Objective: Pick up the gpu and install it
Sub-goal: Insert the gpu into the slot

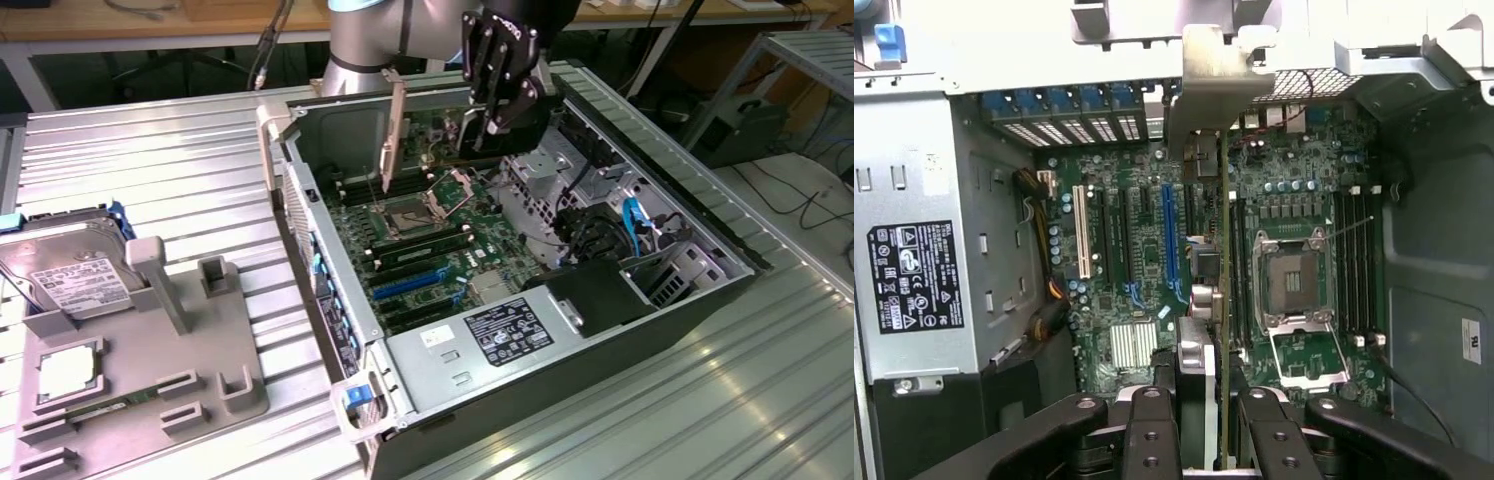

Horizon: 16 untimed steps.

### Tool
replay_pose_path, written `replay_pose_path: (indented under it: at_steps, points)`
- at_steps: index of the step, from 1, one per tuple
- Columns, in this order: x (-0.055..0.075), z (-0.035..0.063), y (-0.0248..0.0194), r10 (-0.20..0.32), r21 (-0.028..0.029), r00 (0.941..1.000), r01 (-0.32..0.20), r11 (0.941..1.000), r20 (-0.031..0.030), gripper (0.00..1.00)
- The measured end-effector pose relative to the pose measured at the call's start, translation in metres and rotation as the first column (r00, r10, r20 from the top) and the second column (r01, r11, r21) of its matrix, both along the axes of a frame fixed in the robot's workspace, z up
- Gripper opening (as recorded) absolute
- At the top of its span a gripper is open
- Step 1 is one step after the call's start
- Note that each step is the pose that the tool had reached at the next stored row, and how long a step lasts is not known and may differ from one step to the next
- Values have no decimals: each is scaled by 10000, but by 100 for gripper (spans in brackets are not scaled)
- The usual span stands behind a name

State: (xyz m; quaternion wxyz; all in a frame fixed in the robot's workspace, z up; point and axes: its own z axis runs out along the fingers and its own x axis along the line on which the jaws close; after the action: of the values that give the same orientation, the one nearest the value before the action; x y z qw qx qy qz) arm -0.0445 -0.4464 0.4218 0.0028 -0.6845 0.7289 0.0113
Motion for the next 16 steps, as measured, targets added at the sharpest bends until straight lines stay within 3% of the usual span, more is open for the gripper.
replay_pose_path:
  at_steps: [2, 5, 6, 9, 11, 14, 16]
  points:
    - [0, -12, 19, 64, 25, 10000, -64, 10000, 37, 28]
    - [0, -18, 53, 178, 21, 9992, -179, 9998, 348, 28]
    - [0, -23, 63, 199, 19, 9990, -200, 9998, 391, 28]
    - [0, -46, 70, 173, 23, 9991, -174, 9998, 387, 28]
    - [0, -71, 71, 41, 20, 9994, -42, 10000, 334, 28]
    - [0, -98, 71, 15, 21, 9999, -15, 10000, 129, 28]
    - [0, -113, 71, 96, 22, 9999, -96, 10000, 61, 28]
